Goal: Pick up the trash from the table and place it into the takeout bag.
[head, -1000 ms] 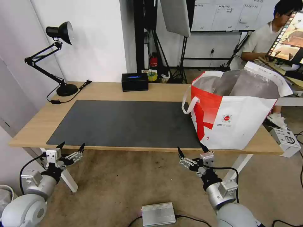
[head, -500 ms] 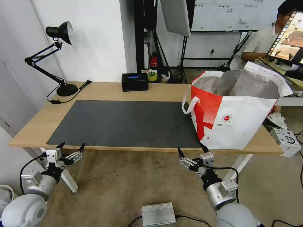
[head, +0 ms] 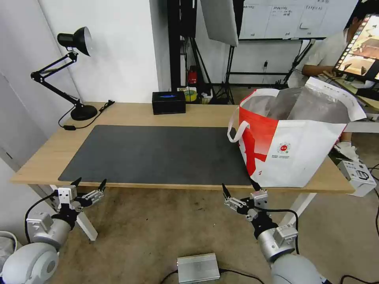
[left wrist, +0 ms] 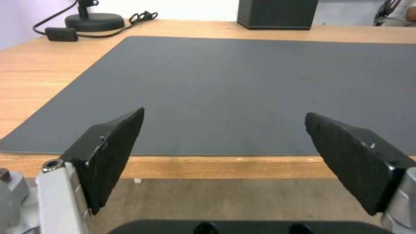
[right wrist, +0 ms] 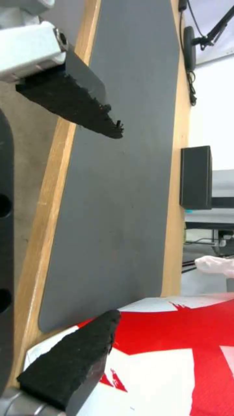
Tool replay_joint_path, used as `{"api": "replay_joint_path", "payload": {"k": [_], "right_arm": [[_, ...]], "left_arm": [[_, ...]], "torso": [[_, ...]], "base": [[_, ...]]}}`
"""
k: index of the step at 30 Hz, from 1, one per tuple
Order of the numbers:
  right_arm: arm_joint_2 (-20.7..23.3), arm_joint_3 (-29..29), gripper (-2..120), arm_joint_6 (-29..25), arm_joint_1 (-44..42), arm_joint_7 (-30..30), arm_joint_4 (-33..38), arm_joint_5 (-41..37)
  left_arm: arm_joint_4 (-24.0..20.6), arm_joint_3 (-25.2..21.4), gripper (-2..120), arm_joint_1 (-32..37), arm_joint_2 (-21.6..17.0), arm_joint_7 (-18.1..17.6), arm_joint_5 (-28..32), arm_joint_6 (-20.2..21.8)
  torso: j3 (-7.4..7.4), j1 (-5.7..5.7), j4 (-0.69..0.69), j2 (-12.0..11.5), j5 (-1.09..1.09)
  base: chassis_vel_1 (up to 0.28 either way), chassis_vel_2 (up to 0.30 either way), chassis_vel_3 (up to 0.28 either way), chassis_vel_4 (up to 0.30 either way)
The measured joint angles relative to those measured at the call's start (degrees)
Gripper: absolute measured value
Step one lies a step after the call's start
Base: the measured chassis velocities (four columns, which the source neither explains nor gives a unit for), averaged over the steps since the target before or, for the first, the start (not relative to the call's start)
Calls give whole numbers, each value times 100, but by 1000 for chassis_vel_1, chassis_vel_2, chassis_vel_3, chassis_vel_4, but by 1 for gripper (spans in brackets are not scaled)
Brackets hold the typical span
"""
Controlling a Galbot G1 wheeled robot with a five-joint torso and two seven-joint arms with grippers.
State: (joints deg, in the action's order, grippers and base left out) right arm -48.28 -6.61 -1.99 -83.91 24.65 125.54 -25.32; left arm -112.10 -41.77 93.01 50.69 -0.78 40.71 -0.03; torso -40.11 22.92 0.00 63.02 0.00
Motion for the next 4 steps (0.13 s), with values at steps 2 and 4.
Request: {"api": "replay_joint_path", "payload": {"k": [2,4], "right_arm": [[0,0,100,0,0,0,0,0],[0,0,100,0,0,0,0,0]], "left_arm": [[0,0,100,0,0,-1,0,0],[0,0,100,0,0,-2,0,0]], "torso": [[0,0,0,0,0],[0,0,0,0,0]], "base": [[0,0,0,0],[0,0,0,0]]}}
